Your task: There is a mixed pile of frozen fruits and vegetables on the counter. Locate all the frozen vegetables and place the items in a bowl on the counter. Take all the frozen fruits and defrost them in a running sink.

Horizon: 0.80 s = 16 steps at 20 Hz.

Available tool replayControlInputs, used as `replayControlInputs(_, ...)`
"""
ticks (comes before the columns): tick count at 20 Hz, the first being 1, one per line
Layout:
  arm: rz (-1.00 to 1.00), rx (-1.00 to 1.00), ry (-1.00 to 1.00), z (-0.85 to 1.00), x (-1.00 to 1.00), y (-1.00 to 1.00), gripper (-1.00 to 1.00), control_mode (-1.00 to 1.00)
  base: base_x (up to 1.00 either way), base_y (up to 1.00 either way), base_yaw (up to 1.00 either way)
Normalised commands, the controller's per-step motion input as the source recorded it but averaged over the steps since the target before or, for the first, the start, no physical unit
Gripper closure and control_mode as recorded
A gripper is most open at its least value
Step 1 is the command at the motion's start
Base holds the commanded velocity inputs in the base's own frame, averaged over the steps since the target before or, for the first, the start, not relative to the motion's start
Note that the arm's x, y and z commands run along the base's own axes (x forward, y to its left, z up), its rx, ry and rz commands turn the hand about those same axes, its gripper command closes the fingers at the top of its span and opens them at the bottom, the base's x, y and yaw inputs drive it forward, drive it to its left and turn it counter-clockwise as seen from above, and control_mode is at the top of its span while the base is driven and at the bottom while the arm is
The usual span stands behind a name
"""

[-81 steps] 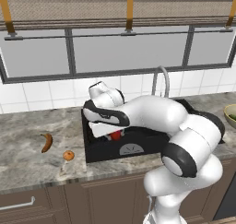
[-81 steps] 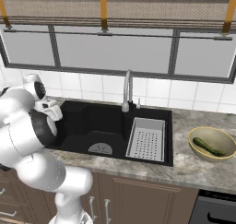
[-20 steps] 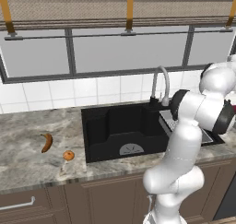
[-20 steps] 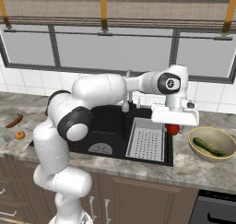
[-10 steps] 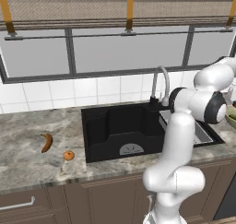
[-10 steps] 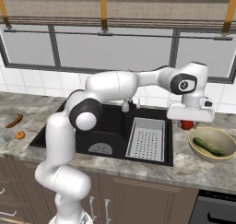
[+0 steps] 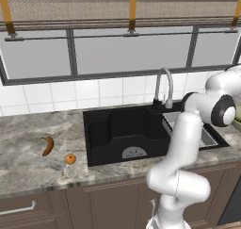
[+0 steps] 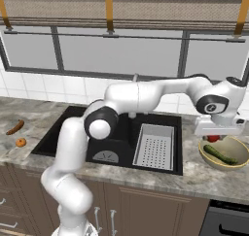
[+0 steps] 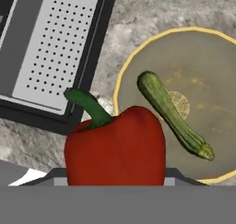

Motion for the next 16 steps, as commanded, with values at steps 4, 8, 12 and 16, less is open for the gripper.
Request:
replayControlInputs(4, 0.12, -0.10, -0.12, -0.41, 0.13, -0.33, 1.00, -1.00, 0.00, 0.00, 0.00)
replayControlInputs(8, 0.12, -0.04, 0.00, -0.25, 0.53, -0.30, 1.00, -1.00, 0.00, 0.00, 0.00)
replayControlInputs(12, 0.05, -0.01, 0.03, -0.14, 0.42, -0.09, 1.00, -1.00, 0.00, 0.00, 0.00)
replayControlInputs(16, 0.00, -0.07, 0.09, -0.40, 0.13, 0.01, 1.00, -1.00, 0.00, 0.00, 0.00)
